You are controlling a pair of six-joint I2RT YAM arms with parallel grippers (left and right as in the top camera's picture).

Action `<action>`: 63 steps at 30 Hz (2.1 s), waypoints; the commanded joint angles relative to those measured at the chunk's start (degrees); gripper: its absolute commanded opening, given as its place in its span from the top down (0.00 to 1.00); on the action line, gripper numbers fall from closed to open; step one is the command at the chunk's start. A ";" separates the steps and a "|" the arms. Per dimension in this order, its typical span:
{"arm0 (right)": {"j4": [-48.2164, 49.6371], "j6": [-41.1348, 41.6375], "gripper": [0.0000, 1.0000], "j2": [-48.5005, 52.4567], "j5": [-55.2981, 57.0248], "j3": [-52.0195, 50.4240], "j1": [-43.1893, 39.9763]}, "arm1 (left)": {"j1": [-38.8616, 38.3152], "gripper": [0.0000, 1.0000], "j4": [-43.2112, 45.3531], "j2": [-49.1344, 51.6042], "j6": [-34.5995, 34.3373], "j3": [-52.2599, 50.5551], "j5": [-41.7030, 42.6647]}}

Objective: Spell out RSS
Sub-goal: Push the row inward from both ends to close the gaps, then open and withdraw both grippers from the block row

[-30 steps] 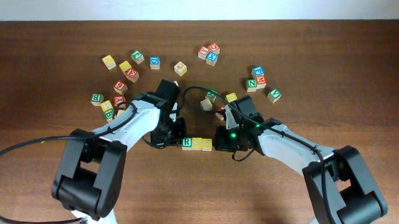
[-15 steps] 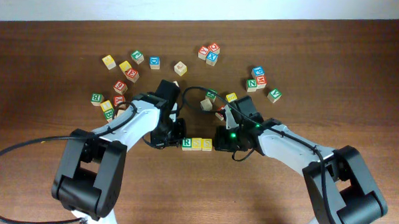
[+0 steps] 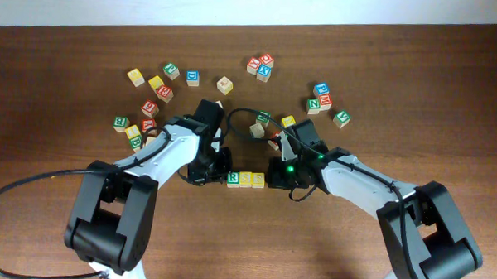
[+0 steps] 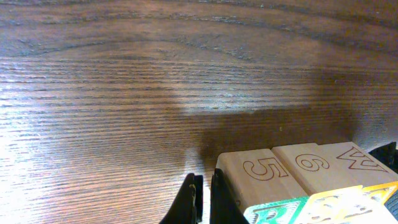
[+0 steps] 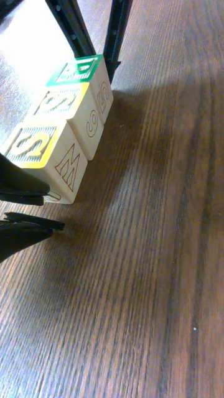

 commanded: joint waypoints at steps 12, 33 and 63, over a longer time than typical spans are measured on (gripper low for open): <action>-1.27 0.22 0.96 0.74 0.70 -0.13 0.83 | 0.04 1.00 -3.30 0.81 -0.39 -0.37 -6.73; -30.80 -1.70 0.96 -11.72 8.13 11.89 -2.62 | 8.26 1.00 -10.71 -22.40 -0.02 -0.31 -10.62; -36.13 -1.70 0.02 -31.54 18.10 13.00 -2.62 | 8.26 0.01 -9.70 -25.75 -0.09 -0.33 -10.62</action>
